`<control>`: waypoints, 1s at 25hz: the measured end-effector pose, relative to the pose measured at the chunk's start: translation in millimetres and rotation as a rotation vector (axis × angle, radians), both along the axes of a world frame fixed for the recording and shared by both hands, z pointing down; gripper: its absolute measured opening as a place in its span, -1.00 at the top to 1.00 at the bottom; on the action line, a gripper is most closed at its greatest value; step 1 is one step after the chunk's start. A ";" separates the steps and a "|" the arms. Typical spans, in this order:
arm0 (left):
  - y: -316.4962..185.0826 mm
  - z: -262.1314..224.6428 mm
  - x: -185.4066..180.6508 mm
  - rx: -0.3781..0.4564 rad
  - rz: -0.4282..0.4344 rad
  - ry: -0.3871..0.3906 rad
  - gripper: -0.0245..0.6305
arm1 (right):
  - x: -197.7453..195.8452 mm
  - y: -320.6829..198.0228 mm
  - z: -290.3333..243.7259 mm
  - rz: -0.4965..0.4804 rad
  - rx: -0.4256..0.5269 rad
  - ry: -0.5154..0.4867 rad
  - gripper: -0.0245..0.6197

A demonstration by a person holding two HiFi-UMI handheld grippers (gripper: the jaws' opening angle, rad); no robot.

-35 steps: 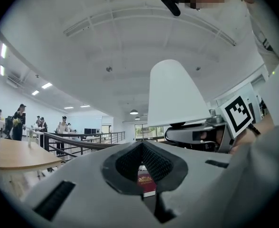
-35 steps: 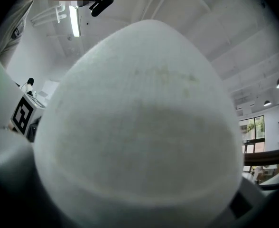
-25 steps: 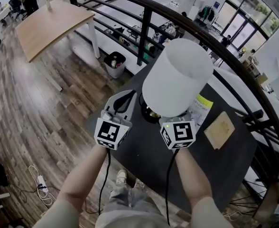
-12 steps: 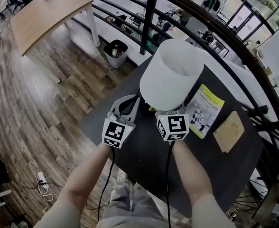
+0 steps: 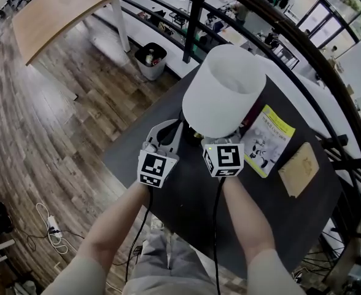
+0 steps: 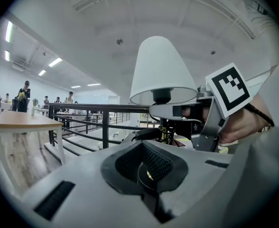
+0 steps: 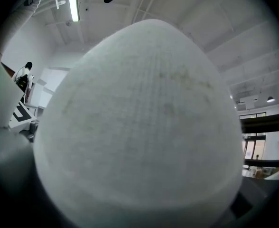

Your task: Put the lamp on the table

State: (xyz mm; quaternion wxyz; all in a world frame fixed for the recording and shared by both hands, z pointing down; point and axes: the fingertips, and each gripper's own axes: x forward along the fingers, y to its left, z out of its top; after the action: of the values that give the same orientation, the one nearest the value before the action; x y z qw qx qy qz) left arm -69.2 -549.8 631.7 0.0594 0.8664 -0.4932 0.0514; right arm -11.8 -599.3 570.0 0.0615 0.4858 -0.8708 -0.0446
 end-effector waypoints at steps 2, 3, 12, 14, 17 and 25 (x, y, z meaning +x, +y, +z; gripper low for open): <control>0.3 0.8 1.7 -0.006 0.006 0.002 0.92 | 1.2 1.5 0.6 0.006 0.001 -0.008 0.61; 0.4 0.7 2.3 -0.007 0.009 0.003 0.92 | 0.9 2.6 1.3 0.007 0.001 -0.012 0.61; -0.3 -0.6 6.2 -0.022 -0.013 0.011 0.92 | 5.5 13.4 10.8 0.009 -0.015 -0.025 0.58; 1.4 -1.0 7.8 -0.023 -0.013 0.011 0.92 | 6.2 14.4 11.8 0.009 -0.026 -0.024 0.58; 5.1 -4.0 10.2 -0.026 -0.014 0.011 0.92 | 8.1 15.0 10.9 0.006 -0.052 -0.047 0.58; 13.8 -33.2 4.2 0.002 -0.070 0.004 0.92 | 19.1 29.2 21.0 0.041 -0.134 0.048 0.33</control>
State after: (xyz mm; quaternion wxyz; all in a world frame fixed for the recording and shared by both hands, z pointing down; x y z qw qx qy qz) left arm -65.1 -536.0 598.5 0.0615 0.8487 -0.5232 0.0471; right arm 7.3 -570.1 591.0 0.1155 0.4973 -0.8598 0.0035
